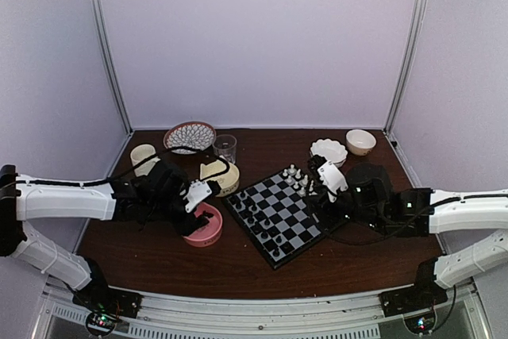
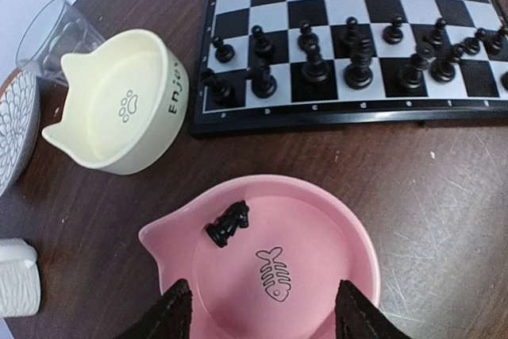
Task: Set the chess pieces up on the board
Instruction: Pick up the knight from the storage box.
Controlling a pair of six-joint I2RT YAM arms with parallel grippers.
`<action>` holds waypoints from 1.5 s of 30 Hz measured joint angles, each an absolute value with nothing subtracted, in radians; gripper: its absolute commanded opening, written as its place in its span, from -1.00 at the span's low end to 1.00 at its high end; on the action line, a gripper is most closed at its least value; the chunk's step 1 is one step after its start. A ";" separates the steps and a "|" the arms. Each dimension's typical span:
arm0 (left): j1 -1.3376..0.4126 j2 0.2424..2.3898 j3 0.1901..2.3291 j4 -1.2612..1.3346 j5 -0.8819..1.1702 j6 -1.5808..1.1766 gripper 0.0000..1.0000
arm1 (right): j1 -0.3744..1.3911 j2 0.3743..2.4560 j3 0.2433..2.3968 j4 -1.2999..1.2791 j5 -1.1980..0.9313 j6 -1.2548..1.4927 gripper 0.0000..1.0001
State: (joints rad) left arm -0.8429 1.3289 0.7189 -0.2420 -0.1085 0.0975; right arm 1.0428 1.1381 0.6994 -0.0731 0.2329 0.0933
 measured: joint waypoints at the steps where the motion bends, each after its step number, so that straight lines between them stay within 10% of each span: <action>1: -0.843 1.322 0.718 -0.247 -0.095 0.131 0.22 | 1.043 1.122 0.680 -0.044 0.243 0.096 -0.15; 15: -0.843 1.410 0.818 -0.312 -0.050 0.400 -0.31 | 1.043 1.158 0.614 0.144 0.271 0.125 -0.15; 45: -0.825 1.630 0.858 -0.249 -0.187 0.562 -0.15 | 1.043 1.208 0.616 0.154 0.295 0.120 -0.14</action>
State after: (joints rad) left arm -0.8253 1.6302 0.8577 -0.2485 -0.1867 0.5625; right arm 1.0428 1.2079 0.6159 0.1535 0.2955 0.1196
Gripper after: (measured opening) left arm 0.413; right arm 0.429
